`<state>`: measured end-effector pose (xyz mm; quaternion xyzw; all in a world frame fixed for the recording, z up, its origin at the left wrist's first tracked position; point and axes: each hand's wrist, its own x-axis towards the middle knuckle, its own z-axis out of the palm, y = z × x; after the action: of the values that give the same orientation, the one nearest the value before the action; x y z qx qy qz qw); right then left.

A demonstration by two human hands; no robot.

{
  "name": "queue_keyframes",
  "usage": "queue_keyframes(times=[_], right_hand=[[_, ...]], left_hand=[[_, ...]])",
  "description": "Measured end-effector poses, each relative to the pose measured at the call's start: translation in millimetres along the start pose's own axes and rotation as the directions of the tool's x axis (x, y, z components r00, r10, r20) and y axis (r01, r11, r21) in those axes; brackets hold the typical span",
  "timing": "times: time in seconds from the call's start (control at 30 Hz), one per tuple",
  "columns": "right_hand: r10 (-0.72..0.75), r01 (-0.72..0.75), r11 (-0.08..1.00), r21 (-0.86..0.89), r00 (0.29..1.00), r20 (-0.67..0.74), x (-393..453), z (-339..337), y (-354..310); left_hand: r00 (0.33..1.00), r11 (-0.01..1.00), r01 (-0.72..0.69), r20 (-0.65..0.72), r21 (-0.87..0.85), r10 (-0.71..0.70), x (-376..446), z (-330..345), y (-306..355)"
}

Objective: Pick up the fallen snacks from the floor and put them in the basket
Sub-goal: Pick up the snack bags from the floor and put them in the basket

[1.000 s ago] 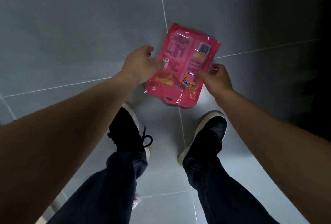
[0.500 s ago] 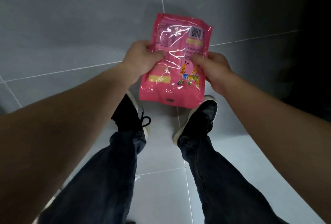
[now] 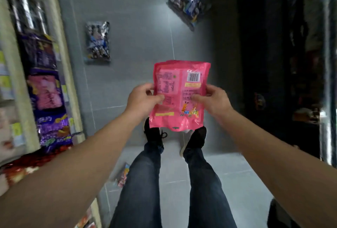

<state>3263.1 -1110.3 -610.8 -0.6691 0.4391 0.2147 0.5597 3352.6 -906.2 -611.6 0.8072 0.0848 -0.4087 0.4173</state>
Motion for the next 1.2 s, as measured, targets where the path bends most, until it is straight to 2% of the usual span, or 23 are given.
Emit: queue_keyframes(times=[0.2, 0.27, 0.33, 0.4, 0.5, 0.67, 0.77, 0.87, 0.97, 1.03, 1.17, 1.2], right_hand=[[-0.259, 0.253, 0.964, -0.079, 0.962, -0.087, -110, -15, -82], [-0.359, 0.356, 0.933, -0.059, 0.932, -0.05, -145, -21, -100], [-0.4, 0.399, 0.916, 0.024, 0.916, 0.019, -164, -25, -108], [-0.369, 0.352, 0.925, 0.147, 0.923, 0.11, -188, -28, -115], [-0.253, 0.158, 0.936, 0.315, 0.924, 0.286, -208, -38, -114], [-0.23, 0.096, 0.955, 0.282, 0.84, 0.491, -236, -62, -107], [-0.231, 0.096, 0.966, 0.242, 0.744, 0.627, -258, -69, -104], [-0.269, 0.271, 0.957, 0.104, 0.689, 0.673, -280, -57, -99], [-0.325, 0.488, 0.872, -0.044, 0.642, 0.694, -296, -30, -87], [-0.32, 0.542, 0.835, -0.096, 0.621, 0.716, -314, -5, -76], [-0.26, 0.583, 0.803, -0.124, 0.529, 0.808, -362, 44, -53], [-0.211, 0.596, 0.79, -0.141, 0.481, 0.851, -383, 61, -40]], left_hand=[[0.991, 0.991, -0.119, -0.065, -0.063, 0.115, -113, -63, 72], [0.986, 0.978, -0.14, -0.112, -0.155, 0.124, -151, -76, 86], [0.991, 0.948, -0.108, -0.106, -0.299, 0.079, -175, -76, 92], [0.989, 0.901, -0.104, -0.142, -0.421, 0.048, -209, -75, 96], [0.968, 0.837, -0.155, -0.25, -0.525, 0.022, -249, -67, 88], [0.923, 0.704, -0.204, -0.373, -0.68, -0.093, -314, -37, 72], [0.868, 0.652, -0.284, -0.477, -0.703, -0.136, -352, -19, 56], [0.786, 0.682, -0.35, -0.597, -0.642, -0.159, -393, -6, 33], [0.736, 0.733, -0.36, -0.658, -0.577, -0.157, -428, 5, 15], [0.674, 0.739, -0.364, -0.708, -0.566, -0.21, -456, 12, -4], [0.543, 0.647, -0.423, -0.749, -0.634, -0.38, -511, 28, -55], [0.495, 0.606, -0.456, -0.752, -0.651, -0.436, -534, 37, -75]])
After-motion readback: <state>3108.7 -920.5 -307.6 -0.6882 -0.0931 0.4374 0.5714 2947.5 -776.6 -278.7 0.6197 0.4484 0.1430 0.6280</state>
